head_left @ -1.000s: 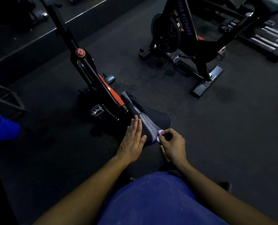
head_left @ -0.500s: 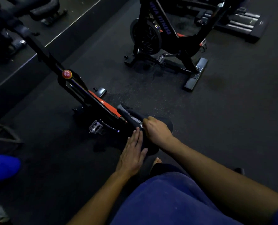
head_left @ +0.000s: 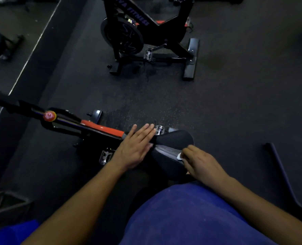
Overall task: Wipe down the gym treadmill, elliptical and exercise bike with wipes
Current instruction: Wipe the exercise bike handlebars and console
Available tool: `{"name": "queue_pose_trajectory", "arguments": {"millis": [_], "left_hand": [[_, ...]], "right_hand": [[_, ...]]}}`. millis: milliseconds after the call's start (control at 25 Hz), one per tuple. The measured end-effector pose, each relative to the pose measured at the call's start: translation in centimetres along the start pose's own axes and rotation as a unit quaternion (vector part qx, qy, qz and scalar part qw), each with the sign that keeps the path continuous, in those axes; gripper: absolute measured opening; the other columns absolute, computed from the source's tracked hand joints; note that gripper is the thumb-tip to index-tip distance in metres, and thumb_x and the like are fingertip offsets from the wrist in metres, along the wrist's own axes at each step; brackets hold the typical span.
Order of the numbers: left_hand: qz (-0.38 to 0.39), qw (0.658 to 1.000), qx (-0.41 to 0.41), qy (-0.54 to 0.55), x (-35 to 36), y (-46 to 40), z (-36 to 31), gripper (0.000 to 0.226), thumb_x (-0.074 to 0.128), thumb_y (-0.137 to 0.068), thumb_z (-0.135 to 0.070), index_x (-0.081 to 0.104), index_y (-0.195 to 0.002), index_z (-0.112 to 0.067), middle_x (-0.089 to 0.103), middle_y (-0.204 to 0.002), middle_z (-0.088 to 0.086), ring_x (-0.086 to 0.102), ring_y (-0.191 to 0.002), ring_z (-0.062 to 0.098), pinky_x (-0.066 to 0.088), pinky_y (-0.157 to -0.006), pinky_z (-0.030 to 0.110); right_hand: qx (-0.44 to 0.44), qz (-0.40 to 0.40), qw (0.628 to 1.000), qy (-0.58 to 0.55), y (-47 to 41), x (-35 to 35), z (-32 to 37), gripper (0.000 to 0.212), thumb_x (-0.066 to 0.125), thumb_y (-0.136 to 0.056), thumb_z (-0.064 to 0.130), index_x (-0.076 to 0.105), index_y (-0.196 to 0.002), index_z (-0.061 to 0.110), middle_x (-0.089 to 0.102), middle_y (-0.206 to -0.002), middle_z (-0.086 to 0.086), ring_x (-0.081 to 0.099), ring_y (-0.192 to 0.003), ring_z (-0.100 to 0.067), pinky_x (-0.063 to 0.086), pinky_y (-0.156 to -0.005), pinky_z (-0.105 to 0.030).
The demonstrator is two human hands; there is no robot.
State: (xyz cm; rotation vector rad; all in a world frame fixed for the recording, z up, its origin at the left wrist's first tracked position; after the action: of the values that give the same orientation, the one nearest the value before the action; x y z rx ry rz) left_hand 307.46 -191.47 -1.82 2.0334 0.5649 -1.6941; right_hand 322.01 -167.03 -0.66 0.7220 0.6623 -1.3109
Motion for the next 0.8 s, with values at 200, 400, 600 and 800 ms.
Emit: {"name": "queue_pose_trajectory", "arguments": {"millis": [200, 400, 600, 800], "left_hand": [[0.083, 0.986, 0.142, 0.009, 0.2, -3.8, 3.8, 0.054, 0.037, -0.105, -0.04, 0.044, -0.152, -0.013, 0.049, -0.154, 0.004, 0.045, -0.143, 0.018, 0.044, -0.113, 0.044], [0.079, 0.975, 0.208, 0.018, 0.1, -4.1, 4.4, 0.057, 0.033, -0.107, -0.043, 0.04, -0.155, -0.013, 0.046, -0.157, 0.0, 0.04, -0.146, 0.013, 0.037, -0.119, 0.037], [0.091, 0.962, 0.252, 0.046, 0.1, -4.1, 4.8, 0.061, 0.028, -0.107, -0.045, 0.03, -0.158, -0.012, 0.036, -0.162, 0.002, 0.031, -0.15, 0.013, 0.031, -0.122, 0.034], [0.189, 0.921, 0.337, 0.056, -0.7, -5.2, 5.6, 0.075, 0.016, -0.102, -0.056, 0.005, -0.162, -0.012, -0.001, -0.169, -0.001, -0.003, -0.155, 0.011, 0.002, -0.126, 0.027]], "right_hand": [[0.203, -0.072, 0.965, -0.147, 1.8, 0.8, 0.7, 0.012, 0.063, -0.091, 0.015, 0.062, -0.092, 0.026, 0.058, -0.091, 0.017, 0.059, -0.082, -0.003, 0.046, -0.07, -0.019], [0.4, -0.218, 0.841, -0.293, 2.9, 3.5, 3.7, 0.012, 0.064, -0.09, 0.008, 0.062, -0.085, 0.019, 0.061, -0.066, 0.013, 0.056, -0.054, -0.001, 0.049, -0.053, -0.015], [0.466, -0.381, 0.712, -0.361, 3.8, 7.3, 10.0, 0.008, 0.065, -0.089, -0.002, 0.058, -0.089, 0.002, 0.063, -0.068, 0.0, 0.058, -0.052, 0.001, 0.047, -0.05, -0.015], [0.504, -0.544, 0.611, -0.278, 1.8, 12.5, 13.7, 0.015, 0.065, -0.088, -0.001, 0.065, -0.088, 0.014, 0.07, -0.085, 0.0, 0.065, -0.069, -0.004, 0.052, -0.062, -0.021]]}}
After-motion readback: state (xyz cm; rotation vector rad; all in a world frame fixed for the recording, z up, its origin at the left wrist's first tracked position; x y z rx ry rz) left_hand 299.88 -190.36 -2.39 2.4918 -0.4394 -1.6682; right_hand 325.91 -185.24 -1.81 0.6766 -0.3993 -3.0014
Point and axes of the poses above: each hand's wrist, its own y-axis away from the middle knuckle, its own x-axis out of the palm, z = x × y, the point moved 1 cm from there along -y, towards the middle knuckle
